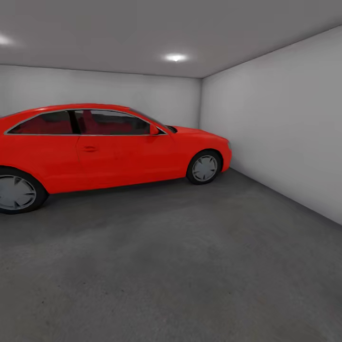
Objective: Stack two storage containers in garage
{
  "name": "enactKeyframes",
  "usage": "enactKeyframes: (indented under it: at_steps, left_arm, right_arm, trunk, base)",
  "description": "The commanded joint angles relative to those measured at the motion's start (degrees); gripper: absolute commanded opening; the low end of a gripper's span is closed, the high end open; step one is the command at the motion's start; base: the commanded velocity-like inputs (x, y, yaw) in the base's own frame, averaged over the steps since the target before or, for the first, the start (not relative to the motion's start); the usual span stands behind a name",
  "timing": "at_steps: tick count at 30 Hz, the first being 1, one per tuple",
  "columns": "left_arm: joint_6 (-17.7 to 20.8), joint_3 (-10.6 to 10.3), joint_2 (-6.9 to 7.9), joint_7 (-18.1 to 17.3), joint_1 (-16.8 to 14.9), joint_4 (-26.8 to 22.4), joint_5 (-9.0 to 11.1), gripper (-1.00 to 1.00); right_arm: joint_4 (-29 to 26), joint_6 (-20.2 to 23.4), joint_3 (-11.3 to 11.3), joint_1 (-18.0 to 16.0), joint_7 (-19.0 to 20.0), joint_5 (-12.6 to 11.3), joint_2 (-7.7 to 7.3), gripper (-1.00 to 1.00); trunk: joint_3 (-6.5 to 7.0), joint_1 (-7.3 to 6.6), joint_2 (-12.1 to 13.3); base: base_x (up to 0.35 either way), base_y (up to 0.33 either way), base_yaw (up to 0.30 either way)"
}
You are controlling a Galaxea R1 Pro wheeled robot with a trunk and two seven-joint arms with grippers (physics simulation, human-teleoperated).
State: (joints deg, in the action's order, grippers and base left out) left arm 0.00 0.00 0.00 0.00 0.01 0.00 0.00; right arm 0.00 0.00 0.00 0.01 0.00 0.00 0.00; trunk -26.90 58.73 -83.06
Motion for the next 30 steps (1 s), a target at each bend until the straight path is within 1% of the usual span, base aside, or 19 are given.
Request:
enactKeyframes:
  at_steps: [1,7,15,25,30]
  left_arm:
    - [-0.33,-0.09,0.33,0.27,-0.01,-0.33,0.09,1.00]
    - [-0.69,-0.09,0.40,0.26,-0.01,-1.18,0.09,1.00]
    - [-2.36,-0.09,0.44,0.26,-0.01,-1.58,0.09,1.00]
    - [-2.72,-0.09,0.44,0.26,-0.01,-1.60,0.09,1.00]
    - [-2.76,-0.09,0.44,0.26,-0.01,-1.60,0.09,1.00]
  right_arm:
    - [0.27,0.11,0.12,-0.18,0.19,-0.03,0.09,1.00]
    - [0.21,0.17,0.10,-0.18,0.13,-0.12,0.12,1.00]
    - [0.18,0.18,0.15,-0.18,-0.08,0.07,0.09,1.00]
    - [0.18,0.18,0.17,-0.18,0.18,0.14,-0.02,1.00]
    - [0.18,0.18,0.18,-0.18,0.25,-0.08,-0.09,1.00]
  trunk:
    - [-0.03,0.00,-0.02]
    - [-0.03,0.00,-0.02]
    - [-0.03,0.00,-0.02]
    - [-0.03,0.00,-0.02]
    - [-0.03,0.00,-0.02]
  base:
    - [0.000,0.000,0.000]
    - [0.000,0.000,0.000]
    - [0.000,0.000,0.000]
    - [0.000,0.000,-0.002]
    - [0.000,0.000,-0.116]
